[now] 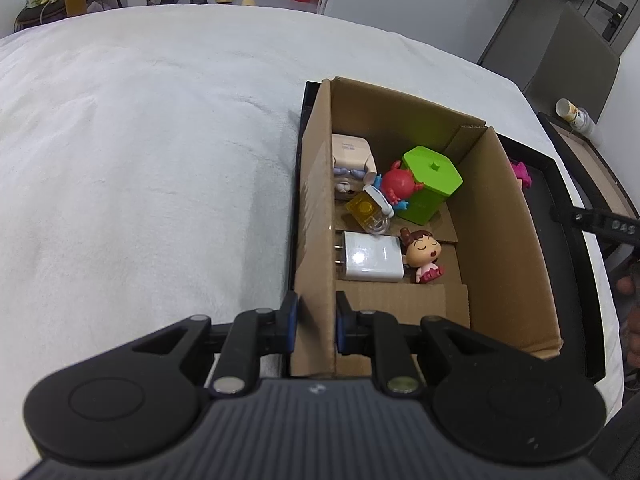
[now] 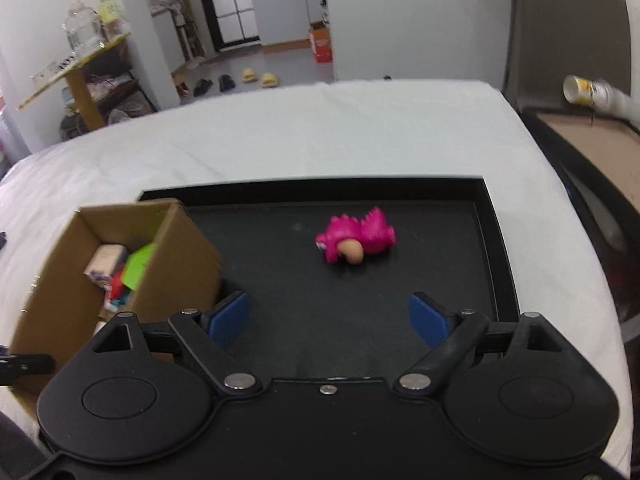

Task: Organize rigid objects
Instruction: 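Reach the right gripper to the pink dinosaur toy and grasp it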

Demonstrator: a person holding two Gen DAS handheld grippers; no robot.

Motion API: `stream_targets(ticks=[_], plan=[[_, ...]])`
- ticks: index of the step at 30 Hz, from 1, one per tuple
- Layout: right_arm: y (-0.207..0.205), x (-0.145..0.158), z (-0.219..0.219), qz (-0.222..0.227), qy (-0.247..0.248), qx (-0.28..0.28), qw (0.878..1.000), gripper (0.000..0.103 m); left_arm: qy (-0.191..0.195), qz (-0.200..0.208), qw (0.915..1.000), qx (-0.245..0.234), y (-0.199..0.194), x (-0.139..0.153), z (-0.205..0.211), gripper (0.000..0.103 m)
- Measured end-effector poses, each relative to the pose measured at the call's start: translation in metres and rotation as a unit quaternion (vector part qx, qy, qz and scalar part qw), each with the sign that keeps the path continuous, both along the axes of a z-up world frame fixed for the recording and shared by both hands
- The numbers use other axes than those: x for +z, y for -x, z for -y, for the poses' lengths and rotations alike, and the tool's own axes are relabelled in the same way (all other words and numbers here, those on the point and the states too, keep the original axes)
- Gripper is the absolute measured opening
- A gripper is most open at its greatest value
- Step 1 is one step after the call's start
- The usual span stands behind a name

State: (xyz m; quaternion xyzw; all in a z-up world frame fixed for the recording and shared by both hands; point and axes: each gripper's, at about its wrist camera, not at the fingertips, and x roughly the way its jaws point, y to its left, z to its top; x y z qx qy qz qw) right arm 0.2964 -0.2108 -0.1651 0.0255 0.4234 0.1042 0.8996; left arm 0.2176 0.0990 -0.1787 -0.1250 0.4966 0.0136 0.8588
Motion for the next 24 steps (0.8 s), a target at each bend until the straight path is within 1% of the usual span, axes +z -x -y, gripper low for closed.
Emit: stream_targets(ticks=[3,6,14,20,24], plan=[[-0.008,-0.006,0.000,0.006,0.004,0.004,1.000,0.087,0.004,-0.001,1.0000,0.004,-0.002,0.000,0.000,0.017],[-0.017,-0.011,0.001,0.007,-0.005,0.005,1.000,0.087,0.005,-0.003,1.0000,0.006,-0.003,-0.001,-0.001,0.017],[-0.038,-0.024,-0.005,0.013,0.006,0.011,1.000,0.087,0.000,-0.013,0.9999,0.008,-0.008,-0.006,-0.001,0.017],[-0.056,-0.037,-0.007,0.014,0.026,0.009,1.000,0.087,-0.006,-0.023,0.9997,0.009,-0.013,-0.010,0.001,0.017],[-0.065,-0.044,-0.010,0.015,0.033,0.012,0.999,0.087,-0.007,-0.022,0.9997,0.010,-0.014,-0.011,0.001,0.017]])
